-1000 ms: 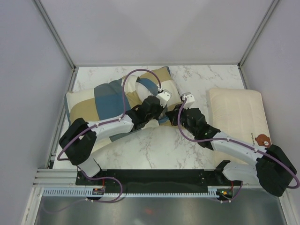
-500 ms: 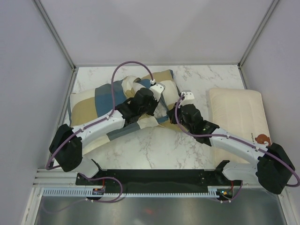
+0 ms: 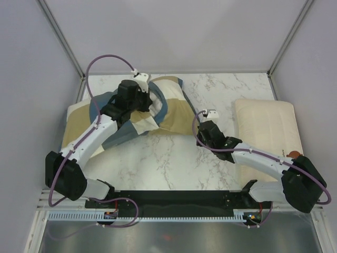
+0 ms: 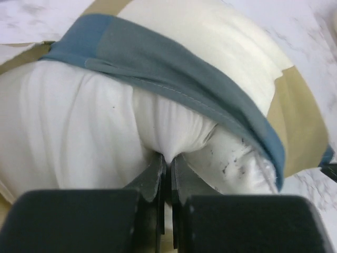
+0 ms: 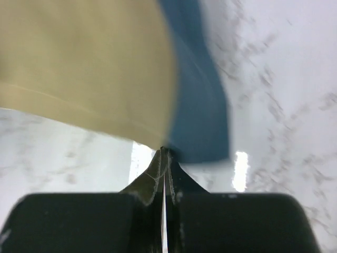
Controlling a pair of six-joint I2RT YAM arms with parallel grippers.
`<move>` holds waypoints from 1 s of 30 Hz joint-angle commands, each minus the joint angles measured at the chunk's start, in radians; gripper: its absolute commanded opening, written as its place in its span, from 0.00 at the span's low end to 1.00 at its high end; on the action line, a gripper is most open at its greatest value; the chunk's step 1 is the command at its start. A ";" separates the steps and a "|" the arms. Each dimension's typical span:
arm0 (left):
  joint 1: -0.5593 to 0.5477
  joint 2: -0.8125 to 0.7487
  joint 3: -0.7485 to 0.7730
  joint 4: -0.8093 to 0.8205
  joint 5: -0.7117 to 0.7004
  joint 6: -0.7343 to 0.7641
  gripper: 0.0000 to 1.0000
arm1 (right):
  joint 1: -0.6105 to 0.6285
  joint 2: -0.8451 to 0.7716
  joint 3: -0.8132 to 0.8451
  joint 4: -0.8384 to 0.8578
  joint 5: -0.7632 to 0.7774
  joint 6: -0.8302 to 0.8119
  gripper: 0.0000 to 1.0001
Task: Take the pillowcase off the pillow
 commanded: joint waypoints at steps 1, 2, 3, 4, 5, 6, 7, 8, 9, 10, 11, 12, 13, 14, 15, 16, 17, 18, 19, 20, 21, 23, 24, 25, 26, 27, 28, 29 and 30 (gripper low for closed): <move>0.070 -0.092 0.042 0.041 -0.085 0.033 0.02 | -0.008 0.068 -0.004 -0.175 0.118 -0.017 0.00; 0.070 -0.113 0.028 0.032 -0.064 0.035 0.02 | -0.010 0.083 0.008 -0.173 0.129 -0.022 0.00; 0.070 -0.123 0.023 0.026 -0.045 0.036 0.02 | -0.013 0.102 0.017 -0.164 0.138 -0.022 0.00; 0.070 -0.136 0.020 0.019 -0.013 0.042 0.02 | -0.018 0.126 0.032 -0.155 0.134 -0.022 0.00; 0.070 -0.147 0.014 0.012 -0.004 0.042 0.02 | -0.022 0.134 0.040 -0.143 0.129 -0.019 0.00; 0.070 -0.170 0.008 0.004 0.031 0.044 0.02 | -0.022 0.136 0.046 -0.111 0.117 -0.014 0.00; 0.068 -0.181 0.000 0.004 0.047 0.044 0.02 | -0.022 0.128 0.057 -0.094 0.093 -0.015 0.00; 0.070 -0.190 -0.022 0.006 0.062 0.041 0.02 | -0.022 0.125 0.068 -0.086 0.082 -0.016 0.00; 0.070 -0.201 -0.035 0.006 0.078 0.039 0.02 | -0.022 0.120 0.082 -0.078 0.070 -0.037 0.00; 0.070 -0.212 -0.058 0.006 0.104 0.042 0.02 | -0.022 0.107 0.115 -0.075 0.041 -0.055 0.00; 0.070 -0.218 -0.067 0.003 0.113 0.044 0.02 | -0.022 0.097 0.131 -0.074 0.031 -0.068 0.00; 0.067 -0.224 -0.069 -0.001 0.121 0.045 0.02 | -0.022 0.085 0.146 -0.068 0.018 -0.101 0.00; 0.067 -0.239 -0.066 -0.016 0.148 0.047 0.02 | -0.022 0.056 0.178 -0.060 -0.010 -0.117 0.00; 0.067 -0.250 -0.072 -0.016 0.154 0.042 0.02 | -0.022 0.039 0.190 -0.051 -0.068 -0.129 0.03; 0.067 -0.259 -0.079 -0.016 0.156 0.038 0.02 | -0.021 0.022 0.201 -0.023 -0.103 -0.135 0.06; 0.067 -0.276 -0.087 -0.016 0.162 0.036 0.02 | -0.019 -0.011 0.212 -0.003 -0.139 -0.137 0.10; 0.067 -0.282 -0.098 -0.016 0.165 0.035 0.02 | -0.012 -0.024 0.215 0.018 -0.201 -0.137 0.24; 0.067 -0.287 -0.102 -0.016 0.179 0.033 0.02 | -0.002 -0.035 0.217 0.065 -0.222 -0.132 0.32; 0.067 -0.288 -0.107 -0.016 0.191 0.032 0.02 | 0.010 -0.041 0.220 0.090 -0.237 -0.121 0.39; 0.067 -0.290 -0.109 -0.016 0.202 0.031 0.02 | 0.036 -0.036 0.226 0.107 -0.249 -0.118 0.51; 0.067 -0.290 -0.110 -0.016 0.211 0.028 0.02 | 0.050 -0.009 0.235 0.126 -0.269 -0.118 0.56; 0.067 -0.290 -0.112 -0.016 0.245 0.025 0.02 | 0.099 0.025 0.263 0.141 -0.266 -0.123 0.62; 0.067 -0.290 -0.112 -0.016 0.253 0.025 0.02 | 0.110 0.043 0.266 0.177 -0.265 -0.121 0.64; 0.067 -0.288 -0.113 -0.016 0.265 0.025 0.02 | 0.119 0.071 0.267 0.199 -0.271 -0.109 0.66; 0.067 -0.291 -0.115 -0.016 0.267 0.025 0.02 | 0.130 0.086 0.269 0.221 -0.277 -0.101 0.68; 0.067 -0.291 -0.116 -0.014 0.270 0.025 0.02 | 0.134 0.099 0.269 0.266 -0.279 -0.094 0.69; 0.067 -0.293 -0.118 -0.016 0.271 0.028 0.02 | 0.139 0.122 0.266 0.291 -0.285 -0.083 0.69; 0.067 -0.296 -0.118 -0.013 0.273 0.028 0.02 | 0.145 0.131 0.264 0.337 -0.289 -0.069 0.70; 0.067 -0.296 -0.119 -0.014 0.271 0.030 0.02 | 0.148 0.155 0.266 0.351 -0.294 -0.065 0.70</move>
